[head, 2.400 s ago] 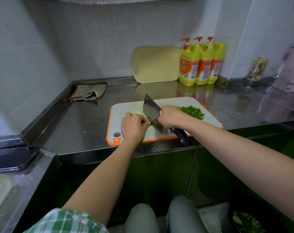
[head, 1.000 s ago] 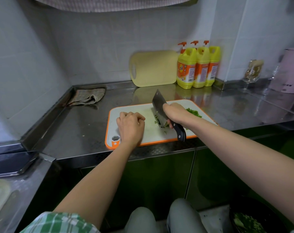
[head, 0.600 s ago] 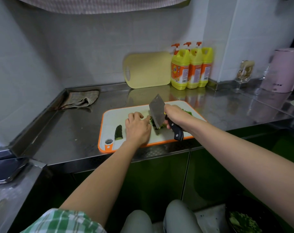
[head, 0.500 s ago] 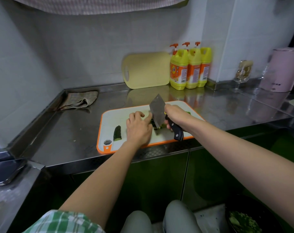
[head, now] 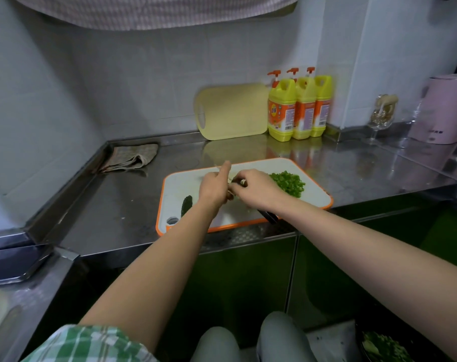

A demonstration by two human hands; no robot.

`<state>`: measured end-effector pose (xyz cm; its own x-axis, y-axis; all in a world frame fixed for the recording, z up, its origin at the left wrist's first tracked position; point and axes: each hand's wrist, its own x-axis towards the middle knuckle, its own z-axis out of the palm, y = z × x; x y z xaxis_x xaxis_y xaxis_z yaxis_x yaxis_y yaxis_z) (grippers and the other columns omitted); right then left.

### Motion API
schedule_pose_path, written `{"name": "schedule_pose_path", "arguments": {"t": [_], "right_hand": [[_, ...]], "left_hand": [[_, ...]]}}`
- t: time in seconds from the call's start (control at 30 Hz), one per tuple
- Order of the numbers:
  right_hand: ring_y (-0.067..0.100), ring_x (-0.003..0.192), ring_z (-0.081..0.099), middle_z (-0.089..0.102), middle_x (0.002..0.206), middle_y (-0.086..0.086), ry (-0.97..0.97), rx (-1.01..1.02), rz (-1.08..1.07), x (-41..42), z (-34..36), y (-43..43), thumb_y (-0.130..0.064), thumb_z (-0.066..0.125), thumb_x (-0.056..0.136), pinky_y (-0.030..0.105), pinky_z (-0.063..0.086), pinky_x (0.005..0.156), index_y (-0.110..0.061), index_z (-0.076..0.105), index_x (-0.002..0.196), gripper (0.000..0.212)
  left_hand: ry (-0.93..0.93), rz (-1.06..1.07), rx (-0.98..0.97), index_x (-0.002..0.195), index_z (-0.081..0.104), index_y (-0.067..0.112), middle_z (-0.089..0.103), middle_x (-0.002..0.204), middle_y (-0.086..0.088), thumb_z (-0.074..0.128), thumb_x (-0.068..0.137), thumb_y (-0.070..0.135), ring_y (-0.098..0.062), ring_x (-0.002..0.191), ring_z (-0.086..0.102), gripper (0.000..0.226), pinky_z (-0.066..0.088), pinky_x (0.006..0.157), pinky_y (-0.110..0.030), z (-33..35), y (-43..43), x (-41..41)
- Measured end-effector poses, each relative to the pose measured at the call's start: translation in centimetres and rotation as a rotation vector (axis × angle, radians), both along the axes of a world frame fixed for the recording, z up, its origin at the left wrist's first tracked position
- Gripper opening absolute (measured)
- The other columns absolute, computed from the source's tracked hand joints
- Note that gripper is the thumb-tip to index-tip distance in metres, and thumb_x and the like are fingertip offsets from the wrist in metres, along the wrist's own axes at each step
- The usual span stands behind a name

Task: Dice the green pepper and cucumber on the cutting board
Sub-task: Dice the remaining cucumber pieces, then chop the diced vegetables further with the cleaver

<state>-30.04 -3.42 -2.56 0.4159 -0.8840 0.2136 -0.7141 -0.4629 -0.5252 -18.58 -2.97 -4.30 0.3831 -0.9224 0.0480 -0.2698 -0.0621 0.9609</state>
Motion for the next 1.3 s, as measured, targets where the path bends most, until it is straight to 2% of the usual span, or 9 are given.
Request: {"name": "schedule_pose_path", "arguments": {"t": [0.1,0.23,0.3,0.4,0.6,0.8,1.0,1.17,1.3], "right_hand": [[0.033,0.084,0.064,0.069,0.091,0.017,-0.014,0.024,0.089,0.3,-0.4,0.6,-0.028,0.053,0.094,0.039,0.051,0.073,-0.003,0.068,0.097,0.029],[0.035,0.104,0.061,0.063,0.110,0.019,-0.260,0.160,0.019,-0.6,0.3,-0.3,-0.026,0.034,0.101,0.035,0.046,0.078,-0.006,0.062,0.118,0.038],[0.029,0.131,0.041,0.046,0.136,0.016,-0.215,0.155,0.049,-1.0,0.1,-0.5,-0.031,0.025,0.105,0.031,0.033,0.097,-0.020,0.051,0.140,0.044],[0.026,0.143,0.018,0.024,0.152,0.008,-0.127,0.173,0.133,-0.8,-0.9,0.0,-0.040,0.022,0.105,0.042,0.015,0.116,-0.038,0.042,0.144,0.045],[0.030,0.148,-0.007,-0.002,0.162,-0.004,0.018,0.256,0.107,-0.2,-2.6,0.9,-0.059,0.022,0.098,0.044,0.001,0.116,-0.037,0.019,0.153,0.059],[0.024,0.148,-0.008,-0.007,0.163,0.003,0.119,0.225,0.019,-0.7,-2.1,1.0,-0.047,0.017,0.104,0.042,0.000,0.117,-0.025,0.012,0.155,0.055],[0.025,0.148,-0.011,-0.007,0.162,-0.008,0.137,0.194,0.134,1.3,-2.5,-0.3,-0.066,0.009,0.093,0.046,-0.001,0.115,-0.043,0.018,0.152,0.063],[0.021,0.149,-0.006,-0.002,0.163,0.005,0.180,0.231,0.063,1.4,-1.5,0.4,-0.045,0.013,0.105,0.041,0.000,0.117,-0.023,0.017,0.154,0.054],[0.011,0.148,0.000,0.001,0.163,-0.010,0.133,0.122,0.167,2.7,-1.9,-0.3,-0.043,0.016,0.105,0.041,0.003,0.115,-0.026,0.017,0.155,0.053]], "left_hand": [[0.098,0.077,0.007,0.070,0.049,0.006,0.052,0.065,-0.015,0.037,0.099,0.012,-0.023,0.049,0.045,0.032,0.038,0.045,-0.026,-0.7,0.2,0.7],[0.222,0.098,0.041,0.078,0.050,0.010,0.053,0.073,-0.011,0.032,0.098,0.009,-0.023,0.061,0.049,0.028,0.042,0.050,-0.028,-1.1,0.9,1.5],[0.254,0.096,0.052,0.078,0.052,0.012,0.054,0.071,-0.010,0.032,0.097,0.009,-0.022,0.061,0.049,0.028,0.041,0.053,-0.028,-1.3,1.2,1.6],[0.333,0.105,0.053,0.079,0.054,0.015,0.056,0.073,-0.008,0.033,0.098,0.014,-0.021,0.062,0.050,0.028,0.042,0.057,-0.030,-1.7,1.0,1.6],[0.384,0.137,0.054,0.082,0.054,0.016,0.055,0.074,-0.006,0.033,0.100,0.020,-0.018,0.062,0.049,0.028,0.039,0.055,-0.027,-1.6,0.7,1.8],[0.375,0.133,0.050,0.080,0.054,0.016,0.056,0.072,-0.006,0.034,0.099,0.020,-0.019,0.064,0.051,0.028,0.040,0.057,-0.027,-1.7,0.8,2.3],[0.301,0.132,0.056,0.082,0.055,0.016,0.056,0.083,-0.011,0.033,0.099,0.022,-0.024,0.076,0.052,0.029,0.043,0.065,-0.032,-1.8,0.8,2.6],[0.295,0.133,0.068,0.086,0.055,0.013,0.053,0.071,-0.007,0.033,0.101,0.022,-0.020,0.061,0.048,0.028,0.035,0.050,-0.025,-1.7,0.9,3.2],[0.263,0.115,0.063,0.082,0.054,0.014,0.050,0.070,-0.007,0.033,0.099,0.022,-0.020,0.062,0.045,0.029,0.033,0.052,-0.026,-1.9,1.0,3.5]]}}
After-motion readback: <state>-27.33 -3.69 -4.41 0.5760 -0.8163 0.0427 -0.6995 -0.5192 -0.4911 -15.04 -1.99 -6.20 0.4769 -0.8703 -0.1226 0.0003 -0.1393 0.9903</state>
